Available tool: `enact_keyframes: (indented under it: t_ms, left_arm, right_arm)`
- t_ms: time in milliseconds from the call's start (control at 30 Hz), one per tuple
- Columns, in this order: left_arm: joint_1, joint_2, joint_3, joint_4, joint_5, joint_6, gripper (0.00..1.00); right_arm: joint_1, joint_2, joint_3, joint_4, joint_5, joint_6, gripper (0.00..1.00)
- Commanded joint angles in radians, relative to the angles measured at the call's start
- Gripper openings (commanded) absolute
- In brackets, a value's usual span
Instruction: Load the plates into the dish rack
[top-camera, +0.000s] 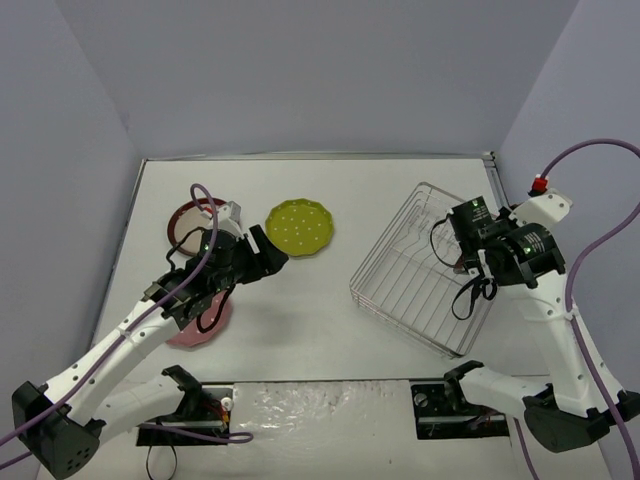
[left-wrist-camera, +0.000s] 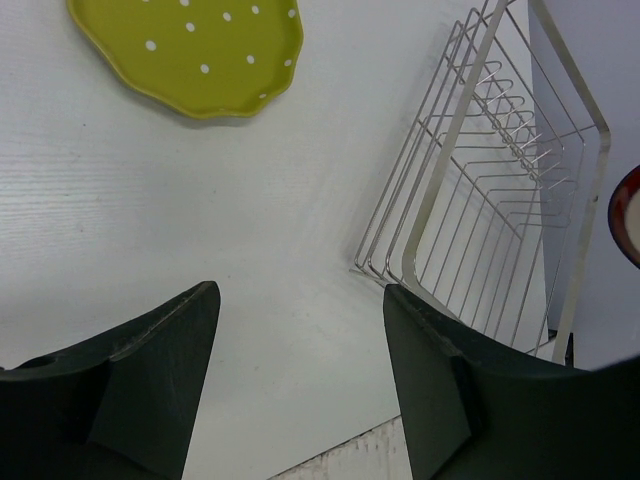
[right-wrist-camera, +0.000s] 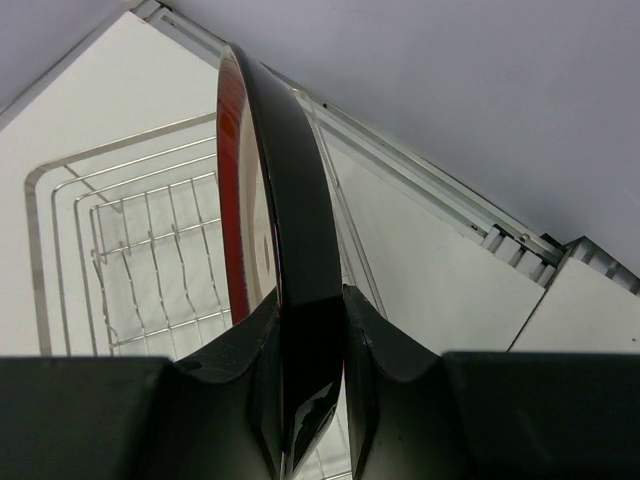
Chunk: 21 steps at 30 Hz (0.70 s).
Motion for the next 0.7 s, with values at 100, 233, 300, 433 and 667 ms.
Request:
enact_keyframes:
  t_ms: [100,233,300,433,667]
  left_arm:
    - [0.001,-0.012,0.016,0.085,0.037,0.023,0.63]
    - [0.003,-0.010,0.019,0.091,0.046,0.025,0.63]
    - [0.003,-0.007,0.020,0.094,0.048,0.025,0.63]
    - [0.005,-0.001,0.024,0.096,0.055,0.025,0.63]
    - [0.005,0.007,0.033,0.098,0.056,0.024,0.63]
  right_arm:
    - [-0.012,0.023,-0.081,0.060,0.142,0.085,0.00]
    - [-0.020,0.034,-0.117,0.101,0.157,0.042,0.00]
    - [-0.029,0.028,-0.137,0.148,0.158,0.004,0.00]
    - [-0.079,0.035,-0.163,0.231,0.147,-0.087,0.00]
    - [-0.212,0.024,-0.192,0.419,0.058,-0.300,0.00]
